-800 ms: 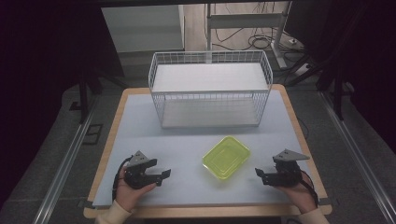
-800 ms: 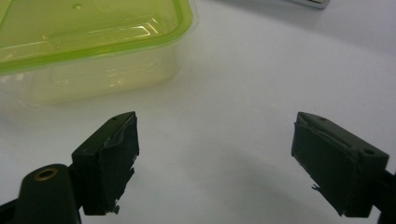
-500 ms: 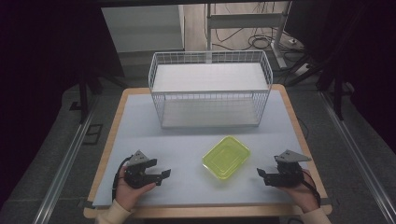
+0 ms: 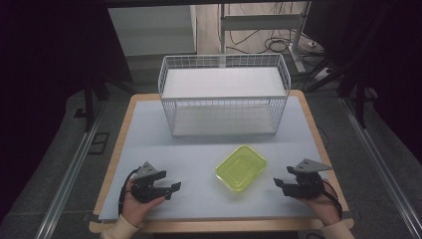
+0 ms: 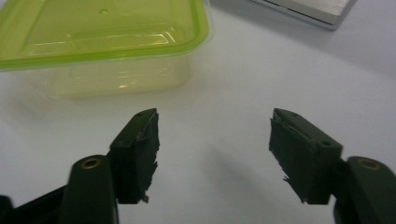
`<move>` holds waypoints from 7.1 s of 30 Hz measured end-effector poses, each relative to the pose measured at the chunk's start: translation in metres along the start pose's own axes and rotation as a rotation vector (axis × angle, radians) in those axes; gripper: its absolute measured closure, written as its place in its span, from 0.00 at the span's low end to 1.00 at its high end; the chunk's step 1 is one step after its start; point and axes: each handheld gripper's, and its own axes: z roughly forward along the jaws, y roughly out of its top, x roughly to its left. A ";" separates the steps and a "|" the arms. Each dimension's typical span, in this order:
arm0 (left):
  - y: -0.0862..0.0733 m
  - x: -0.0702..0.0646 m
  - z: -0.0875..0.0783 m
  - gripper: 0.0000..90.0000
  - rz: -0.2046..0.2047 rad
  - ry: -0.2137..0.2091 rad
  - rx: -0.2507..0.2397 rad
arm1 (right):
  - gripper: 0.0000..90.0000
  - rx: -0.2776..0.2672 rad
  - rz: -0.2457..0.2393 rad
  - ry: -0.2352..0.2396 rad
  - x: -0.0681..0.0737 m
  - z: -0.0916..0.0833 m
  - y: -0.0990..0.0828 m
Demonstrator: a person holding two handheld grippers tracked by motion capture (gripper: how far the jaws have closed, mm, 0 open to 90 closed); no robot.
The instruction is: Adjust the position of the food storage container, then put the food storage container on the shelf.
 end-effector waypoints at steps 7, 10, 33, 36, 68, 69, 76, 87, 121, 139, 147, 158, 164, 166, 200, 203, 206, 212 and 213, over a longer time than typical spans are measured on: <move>0.000 -0.001 0.000 0.26 0.001 -0.002 -0.001 | 0.62 -0.004 -0.009 0.047 0.003 -0.005 0.004; 0.000 -0.001 0.000 0.26 0.000 -0.002 -0.002 | 0.80 -0.011 -0.011 0.077 0.004 -0.008 0.006; 0.002 -0.003 0.003 0.26 0.003 -0.014 0.005 | 1.00 0.032 -0.162 0.234 0.047 -0.001 0.020; 0.002 -0.003 0.003 0.26 0.002 -0.014 0.004 | 1.00 0.039 -0.178 0.250 0.053 0.002 0.021; 0.002 -0.004 0.003 0.25 0.005 -0.017 0.006 | 1.00 0.119 -0.273 0.289 0.087 0.038 0.029; 0.002 -0.004 0.004 0.25 0.005 -0.017 0.007 | 1.00 0.122 -0.278 0.287 0.088 0.040 0.029; 0.002 -0.004 0.003 0.25 0.010 -0.019 0.006 | 1.00 0.111 -0.288 0.266 0.095 0.048 0.030; 0.002 -0.005 0.003 0.25 0.007 -0.020 0.007 | 1.00 0.086 -0.293 0.237 0.106 0.062 0.035; 0.002 -0.005 0.005 0.25 0.010 -0.025 0.020 | 1.00 0.045 -0.254 0.194 0.128 0.091 0.053; 0.002 -0.004 0.004 0.25 0.011 -0.027 0.019 | 1.00 0.005 -0.268 0.196 0.134 0.092 0.058; 0.003 -0.003 0.003 0.25 -0.031 -0.053 0.006 | 1.00 -0.099 -0.213 0.228 0.116 0.037 0.053; 0.014 -0.005 0.002 0.26 -0.077 -0.035 0.002 | 0.96 -0.153 -0.003 0.141 0.042 0.007 0.040; 0.024 -0.007 0.001 0.27 -0.075 -0.052 0.002 | 0.69 -0.167 0.003 0.160 0.032 0.010 0.039; 0.028 -0.007 0.000 0.27 -0.087 -0.064 0.000 | 0.60 -0.175 0.012 0.170 0.030 0.011 0.040; 0.083 -0.017 0.058 0.29 -0.198 -0.162 0.067 | 0.49 -0.022 0.247 0.229 0.006 0.041 0.073; 0.085 -0.018 0.066 0.29 -0.219 -0.183 0.077 | 0.49 -0.013 0.263 0.232 0.004 0.044 0.073; 0.087 -0.021 0.074 0.29 -0.230 -0.197 0.088 | 0.50 -0.002 0.276 0.231 0.001 0.046 0.072; 0.089 -0.024 0.086 0.31 -0.256 -0.223 0.111 | 0.52 0.006 0.301 0.247 -0.004 0.053 0.070; 0.089 -0.024 0.088 0.32 -0.262 -0.231 0.110 | 0.52 0.011 0.305 0.253 -0.005 0.054 0.070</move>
